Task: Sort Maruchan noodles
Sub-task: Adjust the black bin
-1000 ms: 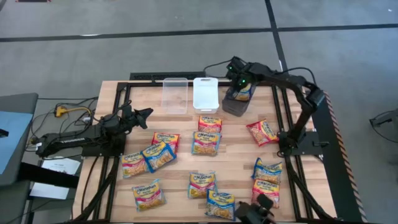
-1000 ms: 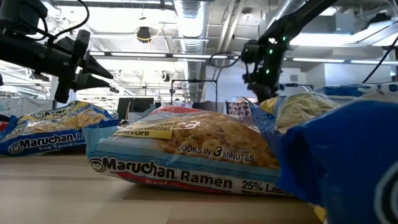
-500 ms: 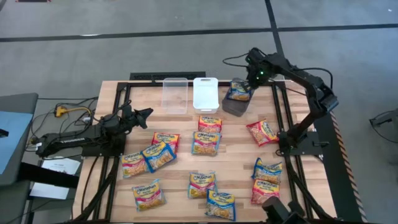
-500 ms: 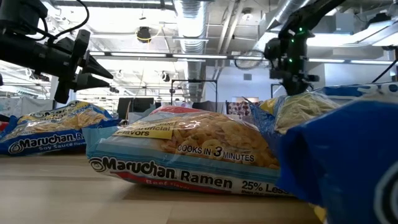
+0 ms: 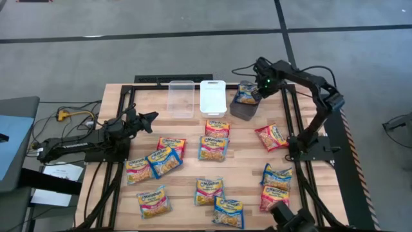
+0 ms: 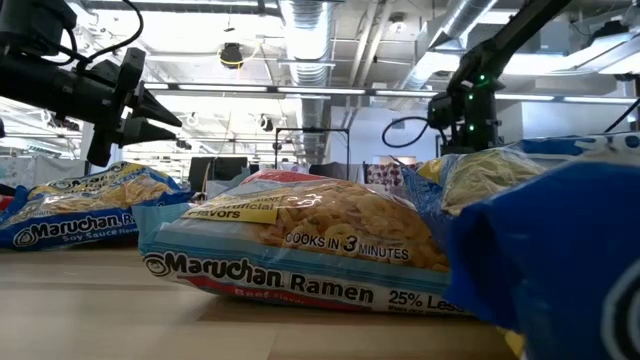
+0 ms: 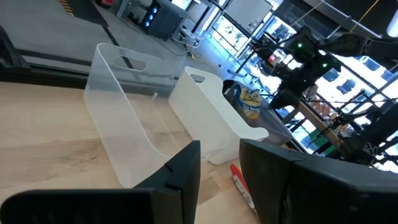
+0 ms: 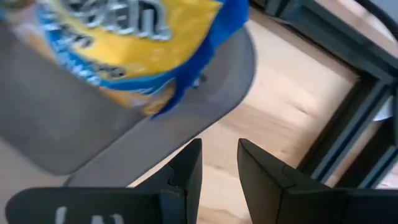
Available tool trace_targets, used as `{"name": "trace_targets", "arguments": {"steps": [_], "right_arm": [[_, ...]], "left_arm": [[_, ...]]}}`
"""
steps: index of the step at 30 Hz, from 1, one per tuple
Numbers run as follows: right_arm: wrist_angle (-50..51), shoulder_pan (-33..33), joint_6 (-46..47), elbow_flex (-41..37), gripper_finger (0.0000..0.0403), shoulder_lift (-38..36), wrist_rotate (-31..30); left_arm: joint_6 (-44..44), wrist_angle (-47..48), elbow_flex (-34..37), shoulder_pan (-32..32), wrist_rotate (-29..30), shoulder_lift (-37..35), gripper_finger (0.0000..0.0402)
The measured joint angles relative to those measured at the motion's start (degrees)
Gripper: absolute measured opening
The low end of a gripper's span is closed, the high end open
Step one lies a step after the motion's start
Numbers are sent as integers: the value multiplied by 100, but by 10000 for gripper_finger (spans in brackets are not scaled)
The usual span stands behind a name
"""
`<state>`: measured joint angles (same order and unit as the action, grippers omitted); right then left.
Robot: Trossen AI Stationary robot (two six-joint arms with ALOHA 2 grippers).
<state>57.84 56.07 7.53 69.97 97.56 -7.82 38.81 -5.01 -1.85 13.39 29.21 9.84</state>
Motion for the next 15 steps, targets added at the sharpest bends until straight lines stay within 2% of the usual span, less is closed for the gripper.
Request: {"name": "trace_targets", "arguments": {"steps": [15], "right_arm": [[-1169,122,-199,2,125,290,-277]], "left_arm": [[0,1,0,-2,50,1,100]]}}
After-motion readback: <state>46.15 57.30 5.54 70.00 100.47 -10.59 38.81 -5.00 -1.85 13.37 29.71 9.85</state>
